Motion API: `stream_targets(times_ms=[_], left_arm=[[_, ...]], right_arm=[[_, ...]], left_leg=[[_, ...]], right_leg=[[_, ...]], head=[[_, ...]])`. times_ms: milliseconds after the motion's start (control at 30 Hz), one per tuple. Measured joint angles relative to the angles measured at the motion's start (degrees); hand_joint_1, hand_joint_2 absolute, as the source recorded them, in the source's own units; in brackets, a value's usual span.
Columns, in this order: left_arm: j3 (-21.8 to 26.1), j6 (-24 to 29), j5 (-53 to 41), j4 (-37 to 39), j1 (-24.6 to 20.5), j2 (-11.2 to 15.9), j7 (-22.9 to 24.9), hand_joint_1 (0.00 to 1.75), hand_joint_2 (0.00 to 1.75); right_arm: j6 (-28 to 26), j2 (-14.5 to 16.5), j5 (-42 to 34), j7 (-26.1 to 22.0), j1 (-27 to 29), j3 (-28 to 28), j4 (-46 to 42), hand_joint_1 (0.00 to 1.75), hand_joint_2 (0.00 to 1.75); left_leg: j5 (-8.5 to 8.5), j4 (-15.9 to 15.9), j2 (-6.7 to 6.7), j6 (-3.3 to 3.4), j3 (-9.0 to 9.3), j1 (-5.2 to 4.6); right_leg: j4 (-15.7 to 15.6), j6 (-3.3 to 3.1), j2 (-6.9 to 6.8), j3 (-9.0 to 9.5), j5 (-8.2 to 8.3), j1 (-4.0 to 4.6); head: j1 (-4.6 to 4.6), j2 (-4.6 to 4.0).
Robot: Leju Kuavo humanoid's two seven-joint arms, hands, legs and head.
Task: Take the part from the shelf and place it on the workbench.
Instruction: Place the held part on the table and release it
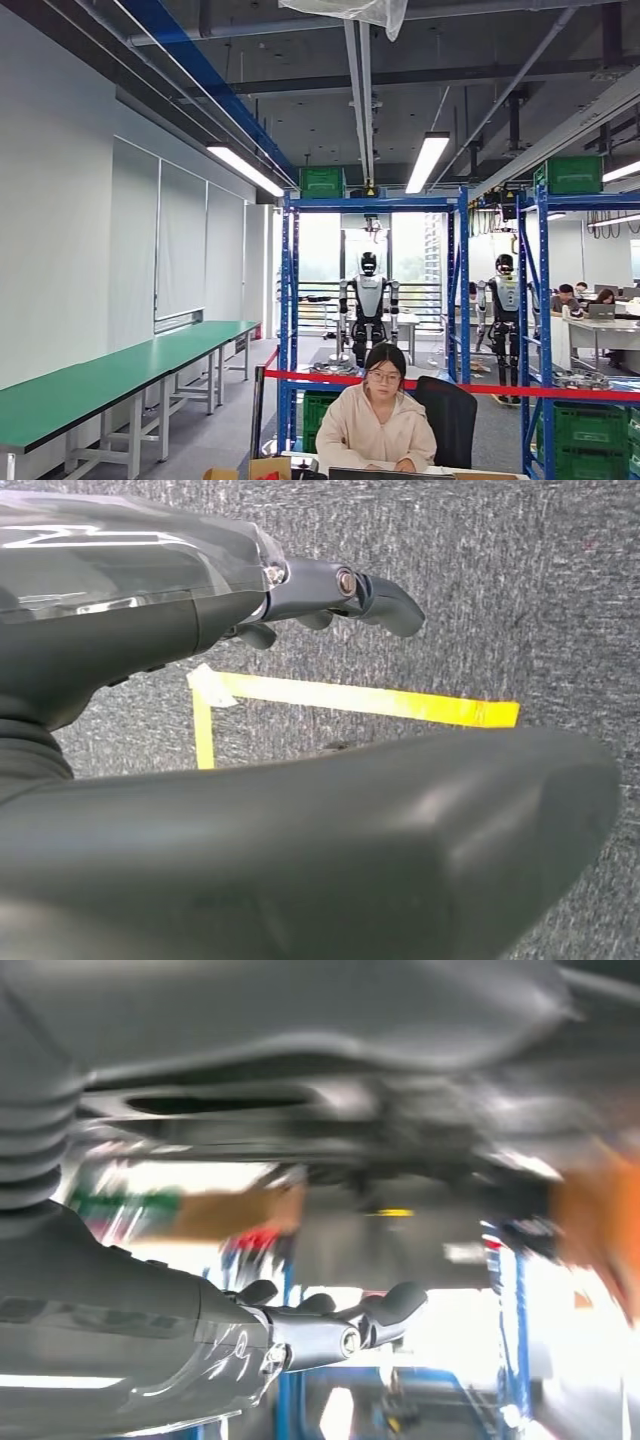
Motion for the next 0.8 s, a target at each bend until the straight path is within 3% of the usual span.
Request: stream_targets(times_ms=[67, 100, 133, 233, 300, 400, 467, 533, 600, 633, 667, 733, 800], left_arm=[[0.0, 0.0, 0.1, 0.0, 0.1, 0.0, 0.1, 0.00, 0.00], [0.0, 0.0, 0.1, 0.0, 0.2, 0.0, 0.2, 0.00, 0.00], [0.0, 0.0, 0.2, 0.0, 0.2, 0.0, 0.2, 0.00, 0.00], [0.0, -0.3, 0.4, 0.0, 0.3, 0.0, -0.3, 0.00, 0.00], [0.1, -0.5, 0.7, 0.0, 0.3, 0.0, -0.8, 0.00, 0.00], [0.1, -0.6, 0.9, 0.0, 0.5, -0.1, -1.2, 0.00, 0.00], [0.1, -0.6, 1.0, 0.0, 0.6, -0.1, -1.2, 0.00, 0.00], [0.2, -0.6, 1.0, 0.0, 0.7, -0.1, -1.3, 0.00, 0.00], [0.2, -0.6, 1.0, 0.0, 0.7, -0.1, -1.3, 0.00, 0.00], [0.2, -0.5, 1.0, 0.0, 0.8, -0.1, -1.3, 0.00, 0.00], [0.2, -0.5, 1.1, 0.0, 0.8, -0.1, -1.3, 0.00, 0.00], [0.2, -0.4, 1.2, 0.0, 0.9, -0.2, -1.3, 0.00, 0.00], [0.2, -0.3, 1.2, 0.0, 0.9, -0.3, -1.3, 0.00, 0.00]], right_arm=[[3.1, 0.9, -7.7, -3.9, 2.5, -2.1, -4.3, 0.00, 0.00], [5.1, 1.2, -11.3, -5.6, 3.8, -3.0, -6.3, 0.00, 0.00], [8.0, 1.7, -16.3, -7.7, 5.1, -4.0, -8.6, 0.00, 0.00], [22.4, 4.0, -38.4, -13.8, 10.5, -8.5, -20.2, 0.00, 0.00], [31.3, 5.9, -50.0, -15.2, 13.8, -11.3, -29.1, 0.00, 0.00], [38.1, 7.9, -58.0, -15.3, 17.4, -13.4, -39.6, 0.00, 0.00], [40.7, 9.0, -61.7, -15.4, 19.4, -14.0, -45.8, 0.00, 0.00], [42.4, 9.9, -64.2, -15.4, 21.1, -14.2, -51.1, 0.00, 0.00], [43.3, 10.5, -65.3, -15.4, 22.5, -14.3, -55.0, 0.00, 0.00], [43.7, 10.8, -65.6, -15.4, 23.2, -14.3, -56.6, 0.00, 0.00], [44.0, 11.0, -66.0, -15.4, 23.7, -14.3, -58.0, 0.00, 0.00], [44.5, 11.5, -66.7, -15.4, 24.4, -14.3, -60.4, 0.00, 0.00], [44.9, 11.9, -67.3, -15.4, 24.8, -14.2, -62.0, 0.00, 0.00]], left_leg=[[-2.89, 6.9, 0.00, -0.21, -2.94, 0.00], [-2.98, 8.3, 0.01, -0.31, -3.51, 0.02], [-2.03, 7.5, 0.02, -0.39, -3.06, 0.08], [2.74, -2.4, 0.03, -0.49, 1.80, 0.33], [3.47, -5.9, 0.01, -0.11, 3.39, 0.29], [3.50, -6.2, 0.06, 0.87, 3.49, 0.14], [3.80, -6.3, 0.16, 1.39, 3.57, 0.23], [3.89, -6.3, 0.23, 1.63, 3.55, 0.13], [3.96, -6.3, 0.28, 1.74, 3.51, -0.04], [4.00, -6.3, 0.28, 1.80, 3.50, -0.13], [4.05, -6.3, 0.27, 1.85, 3.50, -0.23], [4.18, -6.3, 0.24, 1.82, 3.49, -0.42], [4.46, -6.3, 0.22, 1.43, 3.31, -0.48]], right_leg=[[0.0, -0.14, -0.05, -0.03, -0.02, 0.07], [0.0, -0.13, -0.06, -0.03, -0.03, 0.08], [0.1, -0.10, -0.07, -0.03, -0.05, 0.07], [0.6, 0.39, 0.01, -0.21, -0.38, 0.17], [1.1, 0.85, 0.11, -0.64, -0.58, 0.39], [1.5, 1.42, 0.18, -0.79, -1.00, 0.30], [4.7, 1.94, 0.20, -1.81, -3.65, 0.09], [11.8, 2.28, 0.17, -4.39, -7.89, -0.10], [17.0, 2.34, 0.17, -6.05, -9.90, -0.15], [16.7, 2.27, 0.17, -5.47, -9.40, -0.14], [14.2, 2.11, 0.17, -3.85, -8.03, -0.11], [6.0, 1.51, 0.19, 0.85, -4.84, 0.12], [1.2, 1.03, 0.21, 3.33, -3.42, 0.46]], head=[[0.00, 0.00], [0.01, 0.00], [0.01, 0.00], [-0.01, 0.00], [-0.01, 0.01], [-0.02, 0.00], [-0.02, 0.00], [-0.02, 0.00], [-0.02, 0.00], [-0.02, 0.00], [-0.02, 0.00], [-0.02, 0.00], [-0.02, 0.00]])
